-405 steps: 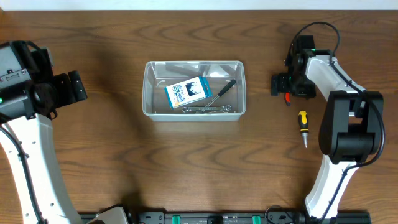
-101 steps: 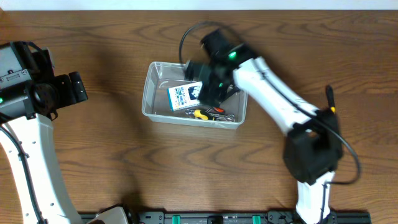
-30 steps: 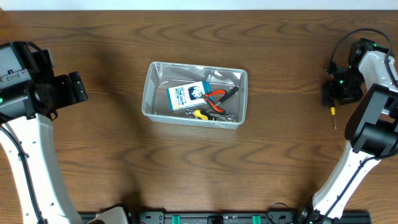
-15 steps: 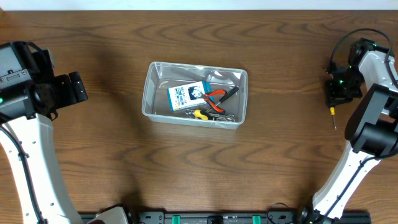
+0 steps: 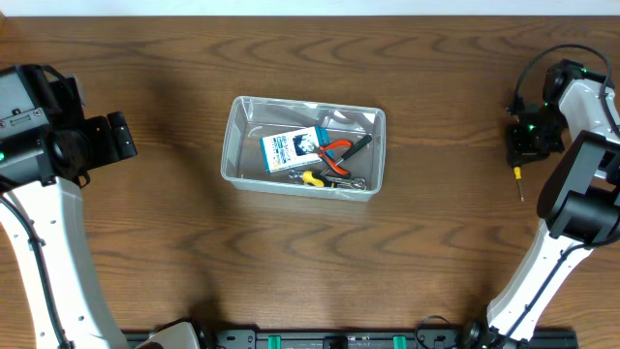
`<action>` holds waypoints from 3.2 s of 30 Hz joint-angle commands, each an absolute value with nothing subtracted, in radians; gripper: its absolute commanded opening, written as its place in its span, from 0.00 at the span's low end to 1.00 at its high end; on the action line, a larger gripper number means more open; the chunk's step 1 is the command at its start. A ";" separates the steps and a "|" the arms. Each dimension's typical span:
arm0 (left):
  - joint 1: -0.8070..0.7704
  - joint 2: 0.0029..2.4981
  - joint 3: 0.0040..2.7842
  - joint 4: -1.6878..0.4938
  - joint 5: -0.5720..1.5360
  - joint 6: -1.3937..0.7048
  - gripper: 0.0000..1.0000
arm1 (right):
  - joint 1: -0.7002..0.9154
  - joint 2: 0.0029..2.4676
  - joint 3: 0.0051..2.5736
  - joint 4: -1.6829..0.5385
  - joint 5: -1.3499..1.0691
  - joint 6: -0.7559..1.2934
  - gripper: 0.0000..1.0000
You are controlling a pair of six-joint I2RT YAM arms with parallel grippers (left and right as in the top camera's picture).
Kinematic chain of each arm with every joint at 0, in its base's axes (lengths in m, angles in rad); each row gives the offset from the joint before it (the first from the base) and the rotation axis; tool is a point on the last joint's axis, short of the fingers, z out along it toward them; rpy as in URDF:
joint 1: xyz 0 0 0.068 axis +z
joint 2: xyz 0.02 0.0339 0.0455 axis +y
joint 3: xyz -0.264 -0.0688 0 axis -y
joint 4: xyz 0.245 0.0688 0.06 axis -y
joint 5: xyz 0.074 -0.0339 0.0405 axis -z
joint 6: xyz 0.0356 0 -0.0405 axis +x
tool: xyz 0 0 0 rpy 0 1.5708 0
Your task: Pack container
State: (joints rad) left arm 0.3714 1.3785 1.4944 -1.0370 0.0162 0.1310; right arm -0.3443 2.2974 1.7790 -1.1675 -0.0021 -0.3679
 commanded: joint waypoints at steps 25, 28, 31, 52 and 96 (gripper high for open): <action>0.376 1.380 1.487 -1.039 0.016 0.136 0.98 | 0.483 2.125 2.124 -1.272 -0.113 -0.831 0.01; 0.376 1.380 1.487 -1.039 0.016 0.136 0.98 | 0.531 2.177 2.124 -1.272 -0.118 -0.859 0.01; 0.376 1.380 1.487 -1.039 0.016 0.136 0.98 | 0.553 2.230 2.124 -1.271 -0.142 -0.885 0.01; 0.376 1.380 1.487 -1.039 0.016 0.137 0.98 | 0.542 2.392 2.124 -1.267 -0.237 -0.920 0.51; 0.022 1.286 1.473 -0.974 0.198 0.468 0.98 | -0.073 1.933 2.153 -1.278 -0.045 -0.163 0.99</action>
